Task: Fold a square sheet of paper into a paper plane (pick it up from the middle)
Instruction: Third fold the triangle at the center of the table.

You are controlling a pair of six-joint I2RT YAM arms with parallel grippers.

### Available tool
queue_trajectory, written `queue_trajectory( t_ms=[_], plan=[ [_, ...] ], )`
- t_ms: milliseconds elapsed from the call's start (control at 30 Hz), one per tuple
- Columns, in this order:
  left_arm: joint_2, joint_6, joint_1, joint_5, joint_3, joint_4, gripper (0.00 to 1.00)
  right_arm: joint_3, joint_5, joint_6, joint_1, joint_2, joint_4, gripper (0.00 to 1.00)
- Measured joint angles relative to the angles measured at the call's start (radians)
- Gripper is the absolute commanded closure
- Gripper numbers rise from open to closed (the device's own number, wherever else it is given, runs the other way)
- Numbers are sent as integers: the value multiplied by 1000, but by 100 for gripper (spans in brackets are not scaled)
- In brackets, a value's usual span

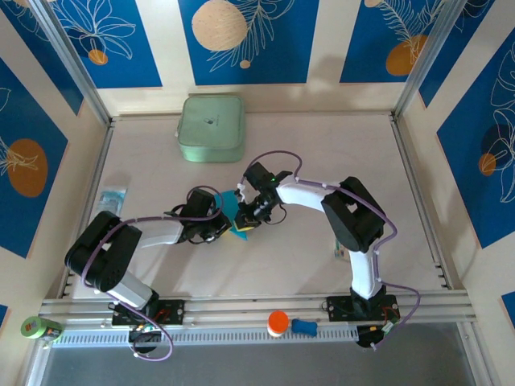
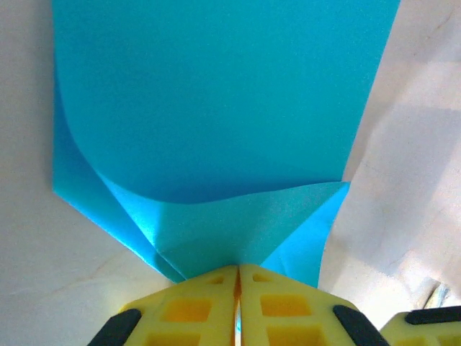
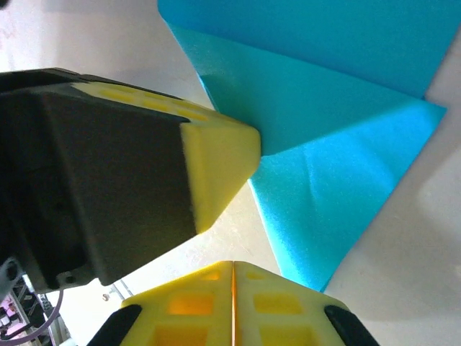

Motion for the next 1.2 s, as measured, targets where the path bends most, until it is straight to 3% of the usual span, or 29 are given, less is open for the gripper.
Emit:
queue_trajectory(
  t_ms=[600,933,1200],
  plan=[
    [10,0,1,-3,10,-10,90,-33,37,-16,17,48,-2,94],
    [32,36,2,12,37,-20,90,-189,49,-31,-18,-76,12,95],
    [87,147,5,27,103,-33,90,-169,77,-18,-29,-138,46,96]
  ],
)
